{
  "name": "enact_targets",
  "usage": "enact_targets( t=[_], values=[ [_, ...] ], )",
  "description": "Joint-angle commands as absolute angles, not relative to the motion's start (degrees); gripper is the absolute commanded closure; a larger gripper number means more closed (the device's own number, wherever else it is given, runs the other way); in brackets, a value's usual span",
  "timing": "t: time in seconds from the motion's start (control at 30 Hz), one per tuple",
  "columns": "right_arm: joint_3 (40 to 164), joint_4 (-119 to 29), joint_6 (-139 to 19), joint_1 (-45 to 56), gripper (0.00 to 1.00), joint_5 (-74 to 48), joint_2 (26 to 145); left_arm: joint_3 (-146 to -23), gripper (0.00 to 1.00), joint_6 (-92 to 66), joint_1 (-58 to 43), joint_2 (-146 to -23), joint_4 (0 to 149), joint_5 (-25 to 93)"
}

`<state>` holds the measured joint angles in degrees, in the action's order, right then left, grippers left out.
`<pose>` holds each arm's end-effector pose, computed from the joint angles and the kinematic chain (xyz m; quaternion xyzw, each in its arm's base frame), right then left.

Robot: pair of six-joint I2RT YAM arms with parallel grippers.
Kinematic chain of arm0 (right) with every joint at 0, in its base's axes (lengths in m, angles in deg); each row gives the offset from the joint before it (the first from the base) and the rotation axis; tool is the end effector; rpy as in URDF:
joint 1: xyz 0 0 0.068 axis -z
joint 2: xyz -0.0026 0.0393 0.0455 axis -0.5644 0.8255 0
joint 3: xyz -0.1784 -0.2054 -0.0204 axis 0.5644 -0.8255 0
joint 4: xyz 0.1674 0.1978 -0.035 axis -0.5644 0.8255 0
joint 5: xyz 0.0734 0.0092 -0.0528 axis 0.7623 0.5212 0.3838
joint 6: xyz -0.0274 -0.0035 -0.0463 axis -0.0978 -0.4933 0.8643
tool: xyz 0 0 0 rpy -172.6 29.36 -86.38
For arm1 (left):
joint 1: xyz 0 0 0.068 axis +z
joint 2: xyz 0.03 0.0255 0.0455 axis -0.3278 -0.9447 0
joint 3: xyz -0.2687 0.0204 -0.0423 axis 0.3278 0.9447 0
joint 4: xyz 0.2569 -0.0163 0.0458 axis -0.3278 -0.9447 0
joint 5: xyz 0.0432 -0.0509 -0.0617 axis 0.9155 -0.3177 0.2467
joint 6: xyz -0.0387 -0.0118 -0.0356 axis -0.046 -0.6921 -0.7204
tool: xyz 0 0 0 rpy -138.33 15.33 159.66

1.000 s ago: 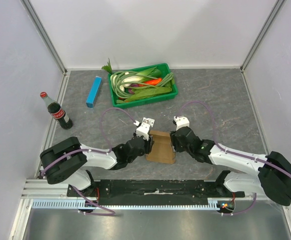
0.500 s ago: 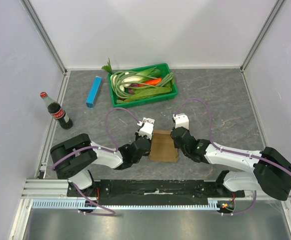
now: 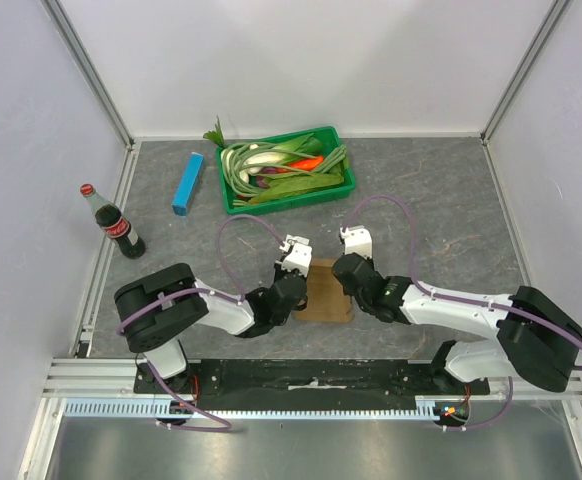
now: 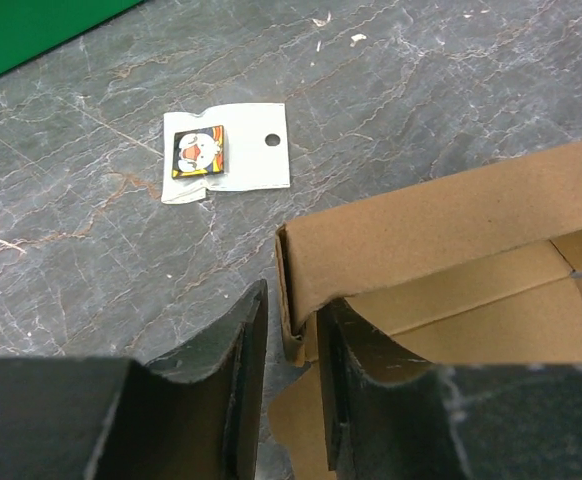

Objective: Fold the paper box

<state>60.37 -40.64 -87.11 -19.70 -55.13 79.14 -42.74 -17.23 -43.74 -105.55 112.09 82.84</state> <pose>0.1619 0.1890 0.1808 -0.0439 0.8901 0.0533 0.4506 0.1545 -0.2507 0.1312 0.1505 0.8035 -0.0827 0.5700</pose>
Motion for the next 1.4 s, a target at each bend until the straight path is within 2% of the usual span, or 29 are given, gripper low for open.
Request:
enact_targets(
  t=[0.0, 0.23, 0.3, 0.37, 0.43, 0.63, 0.77, 0.93, 1.0, 1.13, 1.37],
  values=[
    [63.2, -39.8, -89.4, -20.5, 0.91, -58.0, 79.8, -44.5, 0.66, -14.8, -44.1, -106.5, 115.3, 87.5],
    [64.8, -37.5, -89.5, -21.1, 0.90, -59.2, 81.1, -41.5, 0.54, -16.1, -44.1, -103.6, 115.8, 87.5],
    [65.0, -37.4, -89.5, -21.3, 0.88, -59.1, 81.1, -40.3, 0.53, -16.4, -44.1, -101.2, 116.1, 86.9],
    [64.8, -37.5, -89.8, -21.4, 0.81, -59.0, 81.3, -38.7, 0.53, -16.8, -44.1, -99.3, 116.8, 85.7],
    [64.8, -37.9, -89.8, -21.4, 0.75, -58.8, 81.3, -38.1, 0.55, -16.9, -44.1, -98.6, 116.9, 85.4],
    [65.1, -38.2, -89.9, -21.5, 0.73, -58.0, 82.2, -39.9, 0.67, -15.7, -44.0, -100.2, 116.7, 85.1],
    [65.0, -39.2, -89.9, -21.7, 0.73, -57.6, 83.3, -39.7, 0.66, -16.1, -44.1, -101.1, 116.7, 84.5],
    [65.9, -39.8, -89.7, -21.6, 0.75, -58.1, 85.1, -37.3, 0.55, -17.6, -44.1, -99.0, 116.1, 82.4],
    [65.7, -40.2, -89.8, -21.6, 0.76, -58.7, 85.6, -36.4, 0.55, -18.6, -44.1, -98.3, 115.3, 82.5],
    [65.7, -40.7, -90.0, -21.7, 0.78, -59.5, 85.6, -37.1, 0.63, -18.4, -44.1, -98.5, 114.3, 83.2],
    [66.6, -41.2, -89.3, -21.6, 0.78, -60.6, 86.7, -40.5, 0.67, -18.2, -44.1, -100.7, 111.7, 86.3]
  ],
)
